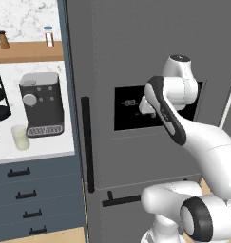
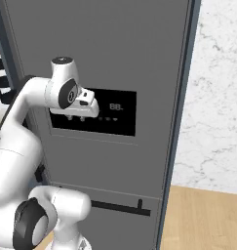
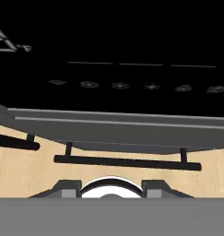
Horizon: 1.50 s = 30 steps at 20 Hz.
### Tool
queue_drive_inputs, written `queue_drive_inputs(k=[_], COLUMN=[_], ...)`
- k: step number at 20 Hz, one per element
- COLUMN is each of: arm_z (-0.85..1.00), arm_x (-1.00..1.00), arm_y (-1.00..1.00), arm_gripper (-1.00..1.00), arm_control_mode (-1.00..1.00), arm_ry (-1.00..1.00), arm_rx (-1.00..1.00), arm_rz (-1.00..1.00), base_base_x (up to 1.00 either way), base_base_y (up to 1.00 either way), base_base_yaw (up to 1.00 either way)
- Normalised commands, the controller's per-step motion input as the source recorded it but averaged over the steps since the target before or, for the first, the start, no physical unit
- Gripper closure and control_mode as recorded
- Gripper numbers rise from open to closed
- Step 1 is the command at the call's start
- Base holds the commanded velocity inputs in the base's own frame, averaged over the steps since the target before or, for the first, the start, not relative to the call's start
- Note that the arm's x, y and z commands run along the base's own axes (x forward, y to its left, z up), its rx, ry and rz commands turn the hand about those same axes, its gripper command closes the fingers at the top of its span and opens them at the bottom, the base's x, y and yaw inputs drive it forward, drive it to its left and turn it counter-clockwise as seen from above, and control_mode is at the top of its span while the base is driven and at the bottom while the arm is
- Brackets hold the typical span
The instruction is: Grab a lemon wedge from the fridge and one ice cube from the ice bowl, and put them in the glass of lemonade.
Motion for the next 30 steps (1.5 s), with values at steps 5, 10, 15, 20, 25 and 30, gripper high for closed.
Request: queue_drive_inputs(k=[5,10,15,20,25,30], arm_z=[-0.05,-0.26,-0.13,-0.03,0.0,0.0], arm_x=[-0.56,-0.96,-0.63,-0.11,0.0,0.0], arm_y=[0.0,0.0,-0.06,-0.01,0.0,0.0], arm_gripper=[-1.0,-1.0,-1.0,-1.0,-1.0,-1.0], arm_control_mode=[-1.0,-1.0,-1.0,1.0,1.0,1.0], arm_ry=[0.0,0.0,-0.12,-0.01,0.0,0.0], arm_rx=[0.0,0.0,0.0,0.0,0.0,0.0], arm_rz=[0.0,0.0,-0.03,0.0,0.0,0.0], base_base_x=[0.0,0.0,0.0,-0.59,-0.55,0.05], base_base_y=[0.0,0.0,0.0,0.05,0.84,1.0], base_base_yaw=[0.0,0.0,0.0,0.02,0.05,0.0])
